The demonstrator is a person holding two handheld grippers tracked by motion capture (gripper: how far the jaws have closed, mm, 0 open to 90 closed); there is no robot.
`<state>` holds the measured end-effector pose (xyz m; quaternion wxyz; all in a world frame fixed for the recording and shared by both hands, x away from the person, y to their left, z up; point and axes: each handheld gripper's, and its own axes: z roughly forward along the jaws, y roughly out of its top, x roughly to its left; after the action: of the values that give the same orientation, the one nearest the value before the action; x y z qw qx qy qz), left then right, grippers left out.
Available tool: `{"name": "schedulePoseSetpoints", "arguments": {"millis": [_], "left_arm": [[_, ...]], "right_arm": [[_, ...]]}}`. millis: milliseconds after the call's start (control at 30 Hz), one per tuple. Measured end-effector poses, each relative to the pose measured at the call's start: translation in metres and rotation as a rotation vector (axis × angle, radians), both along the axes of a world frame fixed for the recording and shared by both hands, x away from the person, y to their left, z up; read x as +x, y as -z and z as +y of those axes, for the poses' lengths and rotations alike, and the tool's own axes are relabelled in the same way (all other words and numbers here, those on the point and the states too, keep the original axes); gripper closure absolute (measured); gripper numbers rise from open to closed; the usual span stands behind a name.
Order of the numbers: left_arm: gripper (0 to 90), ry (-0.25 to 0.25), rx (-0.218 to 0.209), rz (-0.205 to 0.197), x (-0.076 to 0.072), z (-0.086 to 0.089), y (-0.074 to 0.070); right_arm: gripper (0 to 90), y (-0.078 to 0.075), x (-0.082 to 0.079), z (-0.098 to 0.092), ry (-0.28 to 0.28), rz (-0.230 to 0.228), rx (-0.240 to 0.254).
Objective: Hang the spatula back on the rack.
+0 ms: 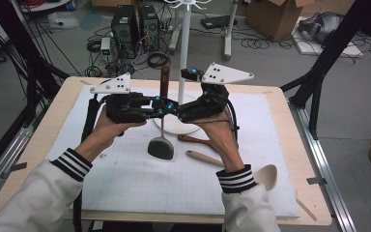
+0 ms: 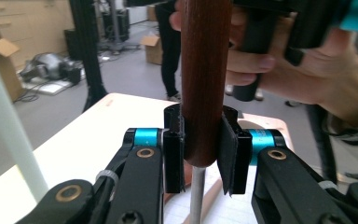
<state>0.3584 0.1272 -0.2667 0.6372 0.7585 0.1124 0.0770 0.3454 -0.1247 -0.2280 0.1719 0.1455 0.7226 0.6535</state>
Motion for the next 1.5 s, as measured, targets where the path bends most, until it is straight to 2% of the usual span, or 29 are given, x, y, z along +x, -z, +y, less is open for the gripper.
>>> {"name": "schedulePoseSetpoints", "arguments": {"millis": [167, 367, 500, 533, 600, 767, 900, 1200, 1367, 1500], "left_arm": [[73.8, -0.062, 0.0, 0.01, 0.0, -0.002, 0.002], [73.9, -0.135, 0.0, 0.024, 0.0, -0.008, 0.004], [73.8, -0.17, -0.018, 0.024, -0.001, -0.012, 0.004], [73.8, -0.17, -0.016, 0.022, 0.0, -0.013, 0.004], [73.8, -0.18, -0.018, 0.023, 0.0, -0.014, 0.005], [73.8, -0.193, -0.012, 0.015, -0.001, -0.016, 0.005], [73.8, -0.212, -0.025, 0.01, -0.001, -0.017, 0.005], [73.8, -0.231, -0.034, -0.006, -0.003, -0.02, 0.005], [73.8, -0.231, -0.041, -0.012, -0.003, -0.022, 0.005], [73.8, -0.229, -0.038, -0.017, -0.004, -0.023, 0.006]], "right_arm": [[0.4, 0.0, -0.002, 0.003, 0.002, 0.003, -0.018], [1.5, 0.0, -0.004, 0.006, 0.06, 0.019, -0.014], [8.8, -0.001, -0.004, 0.006, 0.104, 0.028, 0.009], [15.7, -0.001, -0.005, 0.007, 0.113, 0.029, 0.007], [17.7, 0.0, -0.006, 0.007, 0.117, 0.034, 0.015], [33.3, -0.001, -0.007, 0.008, 0.145, 0.033, 0.017], [43.7, -0.001, -0.008, 0.01, 0.164, 0.045, 0.009], [57.3, 0.002, -0.006, 0.014, 0.188, 0.113, 0.04], [62.6, 0.002, -0.006, 0.016, 0.196, 0.11, 0.042], [72.1, 0.002, -0.006, 0.016, 0.201, 0.114, 0.048]]}}
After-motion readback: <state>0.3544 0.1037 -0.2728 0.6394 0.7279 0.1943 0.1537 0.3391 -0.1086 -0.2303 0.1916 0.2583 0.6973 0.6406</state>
